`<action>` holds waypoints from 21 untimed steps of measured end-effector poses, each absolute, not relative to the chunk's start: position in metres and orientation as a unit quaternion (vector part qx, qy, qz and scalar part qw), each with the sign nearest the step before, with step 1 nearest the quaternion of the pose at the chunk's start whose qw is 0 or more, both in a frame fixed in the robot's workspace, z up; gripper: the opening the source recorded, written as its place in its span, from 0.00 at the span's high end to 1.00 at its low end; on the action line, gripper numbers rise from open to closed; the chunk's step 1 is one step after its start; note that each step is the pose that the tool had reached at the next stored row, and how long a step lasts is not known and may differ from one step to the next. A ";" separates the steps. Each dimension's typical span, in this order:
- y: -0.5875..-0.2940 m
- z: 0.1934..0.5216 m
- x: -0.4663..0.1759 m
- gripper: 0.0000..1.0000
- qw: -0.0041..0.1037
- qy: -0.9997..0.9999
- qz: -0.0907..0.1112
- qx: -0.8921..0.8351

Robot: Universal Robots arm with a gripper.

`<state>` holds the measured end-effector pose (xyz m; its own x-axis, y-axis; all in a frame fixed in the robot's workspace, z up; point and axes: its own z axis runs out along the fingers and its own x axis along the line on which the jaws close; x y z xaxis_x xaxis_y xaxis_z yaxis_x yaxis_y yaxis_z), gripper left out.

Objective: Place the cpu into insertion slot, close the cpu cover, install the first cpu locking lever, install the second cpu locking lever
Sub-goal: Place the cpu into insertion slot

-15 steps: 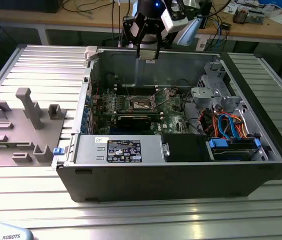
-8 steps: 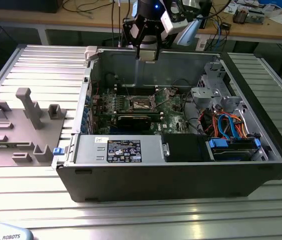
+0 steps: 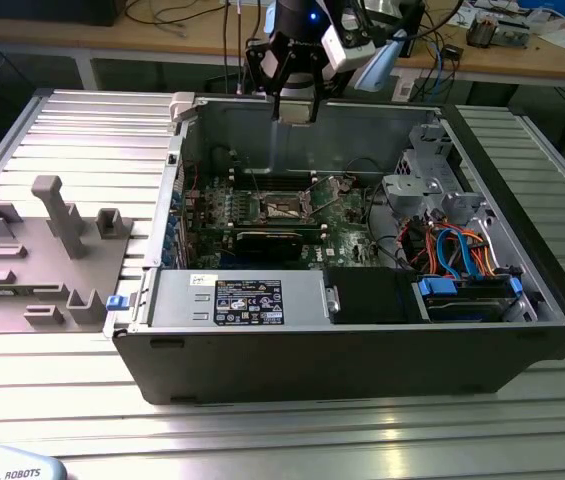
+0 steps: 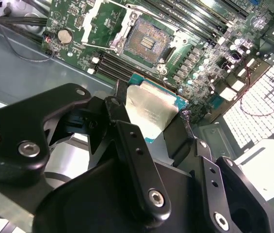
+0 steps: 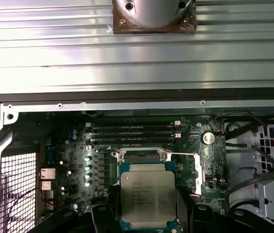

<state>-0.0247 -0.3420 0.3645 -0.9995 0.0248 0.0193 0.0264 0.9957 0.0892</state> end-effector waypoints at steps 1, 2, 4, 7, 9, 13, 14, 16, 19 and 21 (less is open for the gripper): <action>-0.342 0.364 -0.025 0.46 0.009 -0.999 -0.045 -0.013; -0.342 0.364 -0.025 0.46 0.009 -0.999 -0.045 -0.013; -0.342 0.363 -0.025 0.46 0.009 -0.999 -0.045 -0.013; -0.342 0.363 -0.025 0.46 0.009 -0.999 -0.045 -0.013; -0.342 0.362 -0.025 0.46 0.009 -0.999 -0.045 -0.013; -0.342 0.361 -0.025 0.46 0.009 -0.999 -0.045 -0.013; -0.342 0.360 -0.025 0.46 0.009 -0.999 -0.045 -0.013; -0.342 0.359 -0.025 0.46 0.009 -0.999 -0.045 -0.013; -0.342 0.359 -0.025 0.46 0.009 -0.999 -0.045 -0.013; -0.342 0.358 -0.025 0.46 0.009 -0.999 -0.045 -0.013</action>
<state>-0.0247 -0.3423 0.3582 -0.9995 0.0248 0.0193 0.0264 0.9957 0.0893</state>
